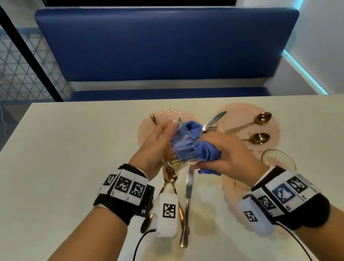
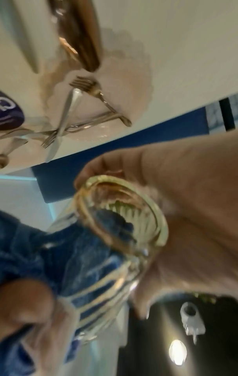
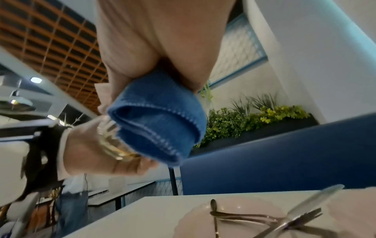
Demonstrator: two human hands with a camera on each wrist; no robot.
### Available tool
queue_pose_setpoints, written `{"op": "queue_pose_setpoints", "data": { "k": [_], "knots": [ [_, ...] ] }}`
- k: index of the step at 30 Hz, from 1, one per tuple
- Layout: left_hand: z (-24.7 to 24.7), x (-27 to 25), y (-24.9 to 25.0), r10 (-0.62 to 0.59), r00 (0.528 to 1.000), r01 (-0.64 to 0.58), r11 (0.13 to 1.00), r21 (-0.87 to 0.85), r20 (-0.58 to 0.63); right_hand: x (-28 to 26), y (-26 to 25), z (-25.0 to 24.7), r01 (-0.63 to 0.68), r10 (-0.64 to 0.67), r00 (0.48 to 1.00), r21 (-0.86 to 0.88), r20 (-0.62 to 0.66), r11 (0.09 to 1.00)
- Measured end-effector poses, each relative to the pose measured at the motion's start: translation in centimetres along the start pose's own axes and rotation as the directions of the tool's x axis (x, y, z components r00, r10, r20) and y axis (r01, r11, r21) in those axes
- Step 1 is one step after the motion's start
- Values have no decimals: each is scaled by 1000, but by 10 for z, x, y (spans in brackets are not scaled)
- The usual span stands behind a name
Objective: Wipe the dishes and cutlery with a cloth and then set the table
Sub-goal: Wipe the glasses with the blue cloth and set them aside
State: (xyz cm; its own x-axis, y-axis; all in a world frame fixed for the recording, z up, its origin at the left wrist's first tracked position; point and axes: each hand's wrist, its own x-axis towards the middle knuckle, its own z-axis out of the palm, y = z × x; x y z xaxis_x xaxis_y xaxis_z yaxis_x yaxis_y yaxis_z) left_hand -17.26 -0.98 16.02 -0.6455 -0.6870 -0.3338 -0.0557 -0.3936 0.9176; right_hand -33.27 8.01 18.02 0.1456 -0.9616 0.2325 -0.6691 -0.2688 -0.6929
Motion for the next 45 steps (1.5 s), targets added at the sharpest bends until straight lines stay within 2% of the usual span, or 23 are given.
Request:
{"op": "queue_pose_setpoints", "data": {
  "k": [2, 4, 7, 9, 12, 14, 16, 17, 18, 20, 22, 23, 24, 26, 29, 32, 35, 36, 38, 40, 41, 43, 45],
  "knots": [
    [3, -1, 1, -100, 995, 100, 991, -88, 6, -3, -6, 4, 20, -27, 998, -132, -56, 991],
    [8, 2, 4, -141, 990, 137, 982, -133, -18, -3, -11, 5, 89, -86, 996, -305, 25, 948],
    [17, 2, 18, -68, 995, 59, 992, -116, -68, 2, -22, 4, 59, 47, 969, -411, 242, 910],
    [21, 4, 31, -4, 996, -1, 998, -57, -91, 6, -28, 5, 16, 97, 965, -424, 243, 905],
    [23, 12, 38, 186, 958, -144, 971, 193, -219, 10, -35, 2, -82, 119, 977, -203, 180, 976],
    [22, 15, 34, 490, 850, -336, 788, 516, -195, 7, -33, -2, -228, 203, 969, 201, 138, 953],
    [27, 14, 30, 722, 691, -530, 540, 654, -36, 4, -31, -4, -347, 328, 929, 712, 171, 610],
    [29, 15, 28, 765, 643, -582, 459, 671, 34, 4, -27, -3, -336, 364, 912, 850, 187, 405],
    [30, 19, 25, 767, 639, -595, 440, 672, 64, 3, -22, -1, -321, 402, 899, 885, 174, 336],
    [31, 22, 21, 655, 756, -531, 620, 577, -8, 3, -15, 4, -312, 429, 903, 740, 36, 595],
    [32, 22, 22, 319, 945, -283, 907, 310, -71, 0, -10, 5, -276, 331, 935, 331, -124, 903],
    [33, 20, 26, 146, 988, -137, 978, 159, -49, 0, -6, 5, -195, 203, 964, 60, -172, 979],
    [34, 17, 30, 69, 998, -69, 995, 73, -4, 1, -4, 5, -101, 78, 984, -140, -161, 985],
    [38, 16, 37, 56, 998, -55, 997, 62, -6, 2, -11, 5, -85, 79, 996, -218, -36, 972],
    [44, 17, 37, 154, 982, -133, 976, 173, -111, 0, -25, -3, -282, 268, 959, 207, 94, 937],
    [45, 17, 27, 337, 938, -312, 926, 214, -88, 2, -27, -15, -369, 352, 920, 689, 174, 624],
    [46, 18, 25, 421, 906, -392, 872, 295, -42, 3, -22, -11, -410, 433, 865, 856, 255, 316],
    [45, 20, 25, 410, 912, -384, 874, 298, -28, 3, -21, -6, -424, 455, 854, 845, 253, 326],
    [39, 23, 21, 314, 949, -296, 926, 233, -41, 0, -25, -5, -463, 468, 859, 702, 207, 540],
    [36, 23, 21, 126, 986, -113, 986, 122, -111, -4, -28, -6, -465, 411, 881, 274, 234, 842],
    [37, 21, 22, 34, 989, -23, 997, 79, -144, -6, -30, -4, -365, 362, 897, -36, 253, 930],
    [42, 22, 27, -68, 978, 84, 994, 71, -199, -11, -26, 5, -142, 225, 951, -348, 211, 927],
    [46, 21, 30, -44, 974, 67, 993, 95, -223, -11, -23, 10, -191, 217, 971, -223, 99, 956]
  ]
}}
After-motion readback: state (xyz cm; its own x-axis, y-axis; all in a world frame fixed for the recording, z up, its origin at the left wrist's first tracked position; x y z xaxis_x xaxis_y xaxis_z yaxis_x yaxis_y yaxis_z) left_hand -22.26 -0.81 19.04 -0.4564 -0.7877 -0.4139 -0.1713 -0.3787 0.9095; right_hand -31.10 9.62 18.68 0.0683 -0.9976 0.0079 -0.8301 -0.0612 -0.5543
